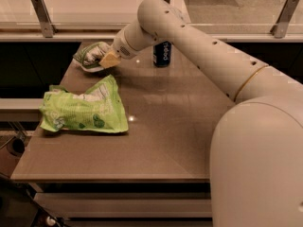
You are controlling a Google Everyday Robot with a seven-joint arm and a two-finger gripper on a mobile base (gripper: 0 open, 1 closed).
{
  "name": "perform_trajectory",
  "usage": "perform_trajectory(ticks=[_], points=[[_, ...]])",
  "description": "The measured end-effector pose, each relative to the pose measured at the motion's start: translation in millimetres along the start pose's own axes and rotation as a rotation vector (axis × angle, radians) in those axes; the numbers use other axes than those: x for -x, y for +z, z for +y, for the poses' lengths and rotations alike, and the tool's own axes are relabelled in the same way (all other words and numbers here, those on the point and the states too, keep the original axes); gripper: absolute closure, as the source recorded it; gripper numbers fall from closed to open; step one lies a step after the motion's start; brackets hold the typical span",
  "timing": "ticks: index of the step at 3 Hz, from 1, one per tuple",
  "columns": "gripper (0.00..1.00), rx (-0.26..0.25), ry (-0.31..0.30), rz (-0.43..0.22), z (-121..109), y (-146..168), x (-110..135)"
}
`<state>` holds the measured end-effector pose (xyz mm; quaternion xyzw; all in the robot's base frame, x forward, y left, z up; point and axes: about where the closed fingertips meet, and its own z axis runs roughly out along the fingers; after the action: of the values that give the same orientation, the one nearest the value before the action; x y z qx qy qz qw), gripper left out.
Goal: Pick green jalapeno chip bag
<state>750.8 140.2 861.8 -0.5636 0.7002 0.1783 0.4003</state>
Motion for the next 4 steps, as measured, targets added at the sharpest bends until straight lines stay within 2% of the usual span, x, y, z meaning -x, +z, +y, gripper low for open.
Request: perform_trajectory(ticks=[1, 2, 4], points=[[1.0, -0.002, -0.005, -0.004, -1, 0, 2], [1.0, 0.007, -0.004, -0.052, -1, 0, 3], [1.0, -0.024, -0.035, -0.227, -12, -23, 23]])
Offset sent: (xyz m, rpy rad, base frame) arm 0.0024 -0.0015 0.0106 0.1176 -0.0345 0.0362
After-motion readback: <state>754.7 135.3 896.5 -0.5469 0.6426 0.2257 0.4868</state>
